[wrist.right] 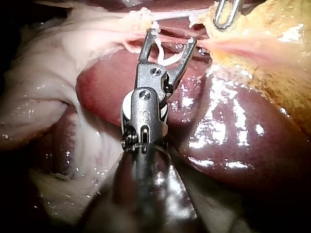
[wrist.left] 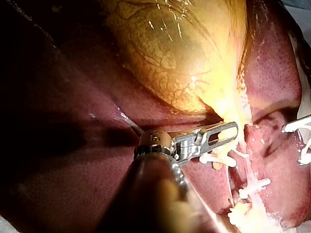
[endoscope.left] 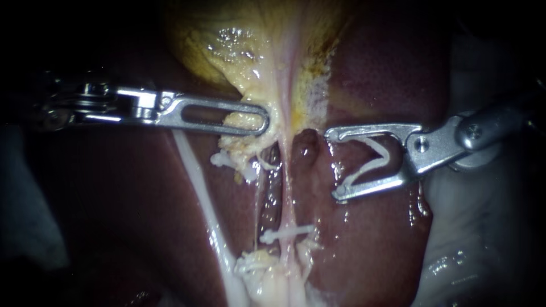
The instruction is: Clipping second clip right tube
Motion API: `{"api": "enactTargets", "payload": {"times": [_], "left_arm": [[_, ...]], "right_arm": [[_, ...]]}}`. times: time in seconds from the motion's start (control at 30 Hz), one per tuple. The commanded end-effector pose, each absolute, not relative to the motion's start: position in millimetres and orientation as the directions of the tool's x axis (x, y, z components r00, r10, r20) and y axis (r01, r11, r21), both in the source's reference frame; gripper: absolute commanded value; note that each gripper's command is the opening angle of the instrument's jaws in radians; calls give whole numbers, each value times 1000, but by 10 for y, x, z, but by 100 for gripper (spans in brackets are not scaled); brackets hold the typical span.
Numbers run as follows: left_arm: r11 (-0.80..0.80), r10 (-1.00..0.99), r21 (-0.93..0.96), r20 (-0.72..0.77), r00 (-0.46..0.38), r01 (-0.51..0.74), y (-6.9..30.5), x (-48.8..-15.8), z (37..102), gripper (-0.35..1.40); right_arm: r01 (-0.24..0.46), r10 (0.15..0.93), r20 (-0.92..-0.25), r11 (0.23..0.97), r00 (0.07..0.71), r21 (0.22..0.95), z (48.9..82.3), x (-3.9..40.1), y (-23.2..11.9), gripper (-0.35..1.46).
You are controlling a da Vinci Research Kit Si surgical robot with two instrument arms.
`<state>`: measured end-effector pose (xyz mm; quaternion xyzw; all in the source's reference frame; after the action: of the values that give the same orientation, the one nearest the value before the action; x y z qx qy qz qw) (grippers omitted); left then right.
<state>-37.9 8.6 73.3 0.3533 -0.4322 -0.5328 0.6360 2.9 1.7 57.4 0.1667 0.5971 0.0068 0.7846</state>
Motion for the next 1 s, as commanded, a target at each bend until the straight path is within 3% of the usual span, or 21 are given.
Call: {"api": "enactTargets", "payload": {"times": [0.03, 0.5, 0.63, 0.73, 0.87, 1.0], "left_arm": [[182, -983, 910, 172, 59, 372, 85, -377, 731, -35], [172, -985, 912, 169, 39, 372, 101, -329, 664, -35], [171, -985, 912, 170, 35, 372, 98, -330, 662, -35], [171, -985, 912, 170, 34, 373, 97, -332, 661, -35], [170, -985, 911, 170, 32, 375, 95, -333, 659, -35], [169, -985, 910, 171, 28, 378, 93, -335, 657, -35]], "right_arm": [[189, 210, -935, 944, 287, 270, 574, 29, 17, 49], [184, 224, -930, 941, 290, 284, 574, 34, 12, 48], [156, 305, -903, 919, 303, 363, 574, 39, 8, 48], [120, 398, -857, 882, 328, 455, 575, 48, 4, 48], [77, 481, -784, 832, 393, 550, 580, 63, -2, 48], [42, 552, -724, 783, 414, 621, 590, 78, -12, 48]]}}
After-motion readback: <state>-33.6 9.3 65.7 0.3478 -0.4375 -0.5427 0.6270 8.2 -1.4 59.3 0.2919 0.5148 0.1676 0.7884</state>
